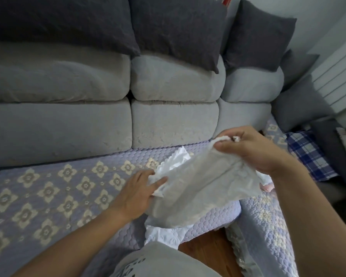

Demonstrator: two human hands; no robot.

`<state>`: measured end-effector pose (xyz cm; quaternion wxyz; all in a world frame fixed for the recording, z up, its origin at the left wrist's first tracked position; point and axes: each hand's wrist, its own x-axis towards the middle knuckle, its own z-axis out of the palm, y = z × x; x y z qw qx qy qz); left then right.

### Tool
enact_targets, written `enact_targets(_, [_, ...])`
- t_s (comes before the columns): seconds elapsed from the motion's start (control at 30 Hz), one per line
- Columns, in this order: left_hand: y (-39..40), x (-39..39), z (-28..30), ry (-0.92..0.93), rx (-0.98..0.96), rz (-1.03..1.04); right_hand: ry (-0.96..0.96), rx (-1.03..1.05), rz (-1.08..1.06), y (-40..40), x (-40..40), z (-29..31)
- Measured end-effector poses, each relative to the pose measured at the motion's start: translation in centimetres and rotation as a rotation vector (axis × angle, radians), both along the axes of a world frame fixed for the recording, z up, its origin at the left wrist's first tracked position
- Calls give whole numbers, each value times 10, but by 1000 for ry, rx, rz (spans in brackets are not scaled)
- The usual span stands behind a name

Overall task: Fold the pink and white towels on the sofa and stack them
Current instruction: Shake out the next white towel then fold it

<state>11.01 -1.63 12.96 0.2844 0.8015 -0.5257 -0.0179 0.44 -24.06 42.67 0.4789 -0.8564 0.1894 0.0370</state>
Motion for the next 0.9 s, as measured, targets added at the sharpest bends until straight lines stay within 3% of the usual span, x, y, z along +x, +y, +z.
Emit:
enact_targets(0.1, [-12, -27, 35, 202, -97, -195, -55, 20, -63, -2, -9, 1])
enact_targets(0.17, [-16, -55, 45, 496, -13, -314, -108, 26, -115, -6, -13, 0])
enact_targets(0.23, [-20, -73, 22, 512, 99, -376, -162, 74, -181, -7, -16, 1])
enact_targets(0.27, [-18, -77, 4, 587, 214, -311, -189, 107, -204, -8, -17, 1])
enact_targets(0.33, [1, -74, -23, 749, 542, 24, -243, 167, -245, -9, -18, 2])
enact_targets(0.37, [13, -72, -32, 748, 632, 166, -268, 179, -265, -9, -18, 2])
enact_targets(0.43, [24, -72, -38, 676, 620, 298, -284, 190, -277, -10, -18, 1])
enact_targets(0.5, [20, -66, -30, 622, 456, 345, -262, 217, -238, -11, -20, 0])
enact_targets(0.53, [18, -62, -28, 597, 271, 379, -245, 236, -207, -11, -22, -2])
enact_targets(0.57, [14, -57, -22, 519, 133, 359, -218, 248, -175, -11, -23, -4])
enact_targets(0.63, [3, -47, -16, 300, 51, 178, -152, 264, -104, -10, -25, -10])
enact_targets(0.73, [-12, -40, -3, 244, -8, -46, -68, 274, -5, -9, -29, -14])
enact_targets(0.9, [-32, -61, 15, 289, 36, -162, -63, 327, 15, -9, -35, -10])
